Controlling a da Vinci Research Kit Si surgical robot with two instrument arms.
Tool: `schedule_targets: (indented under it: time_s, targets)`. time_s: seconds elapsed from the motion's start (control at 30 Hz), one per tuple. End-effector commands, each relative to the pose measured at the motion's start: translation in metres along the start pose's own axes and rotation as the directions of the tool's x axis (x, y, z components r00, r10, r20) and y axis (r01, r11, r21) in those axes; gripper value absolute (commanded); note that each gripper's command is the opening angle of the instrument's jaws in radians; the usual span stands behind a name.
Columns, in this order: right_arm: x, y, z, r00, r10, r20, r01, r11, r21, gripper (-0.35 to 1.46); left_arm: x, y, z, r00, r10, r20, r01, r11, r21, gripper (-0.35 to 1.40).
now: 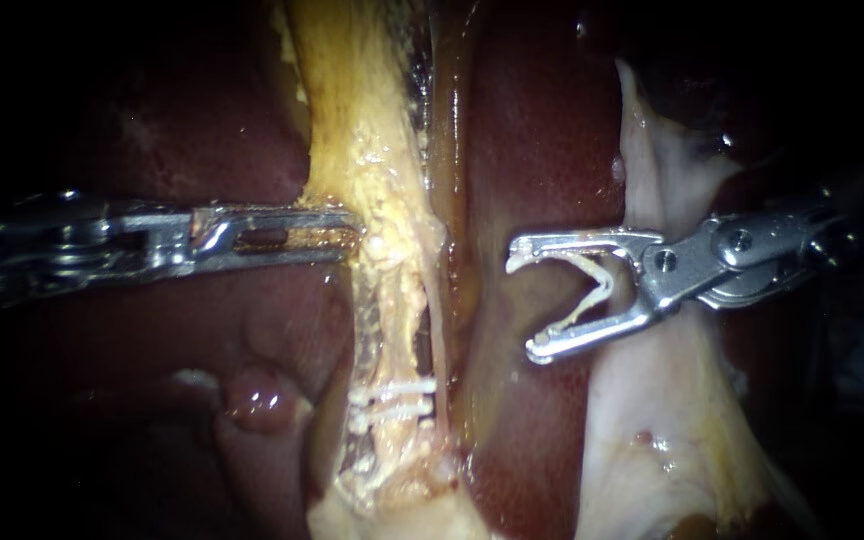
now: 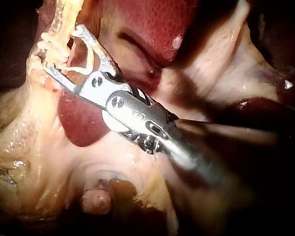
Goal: Clipping third clip left tube
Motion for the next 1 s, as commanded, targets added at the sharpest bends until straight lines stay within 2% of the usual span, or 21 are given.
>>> schedule_targets:
  time_s: [0.03, 0.2, 0.33, 0.5, 0.6, 0.67, 0.8, 1.0]
  targets:
    - [0.0, 0.0, 0.0, 1.0, 0.0, 0.0, 0.0, 1.0, 0.001, 0.6, 0.0, 0.0, 0.0, 1.0, 0.0, 0.0, 0.0, 1.0, 0.0, -0.35]
    - [-0.0002, 0.0, 0.0001, 1.0, -0.002, 0.0, 0.002, 1.0, 0.001, 0.6, 0.0001, 0.0, -0.0004, 1.0, 0.001, -0.001, -0.001, 1.0, 0.001, -0.35]
    - [-0.0009, -0.0002, 0.0008, 1.0, 0.0, 0.002, 0.0, 1.0, -0.002, 0.6, 0.0, -0.0002, -0.002, 1.0, 0.0, -0.007, 0.0, 1.0, 0.007, -0.35]
    - [-0.003, -0.0006, 0.0032, 0.993, 0.114, -0.005, -0.114, 0.993, 0.027, 0.6, -0.0005, -0.0011, -0.0051, 1.0, -0.006, -0.006, 0.006, 1.0, -0.001, -0.35]
    - [-0.0045, -0.0008, 0.005, 0.985, 0.174, -0.006, -0.173, 0.984, 0.05, 0.6, -0.0011, -0.0018, -0.0071, 0.9999, -0.011, 0.006, 0.011, 1.0, 0.0, -0.35]
    - [-0.0056, -0.001, 0.0066, 0.976, 0.216, 0.011, -0.216, 0.974, 0.066, 0.6, -0.0015, -0.0022, -0.0084, 0.9997, -0.015, 0.02, 0.015, 1.0, 0.001, -0.35]
    - [-0.0072, -0.0011, 0.0089, 0.967, 0.254, 0.031, -0.256, 0.963, 0.086, 0.6, -0.0018, -0.0031, -0.0104, 0.999, -0.027, 0.036, 0.027, 1.0, 0.003, -0.35]
    - [-0.0087, -0.0006, 0.011, 0.955, 0.292, 0.049, -0.295, 0.95, 0.097, 0.6, -0.0021, -0.0043, -0.0118, 0.9988, -0.017, 0.046, 0.017, 1.0, 0.007, -0.35]
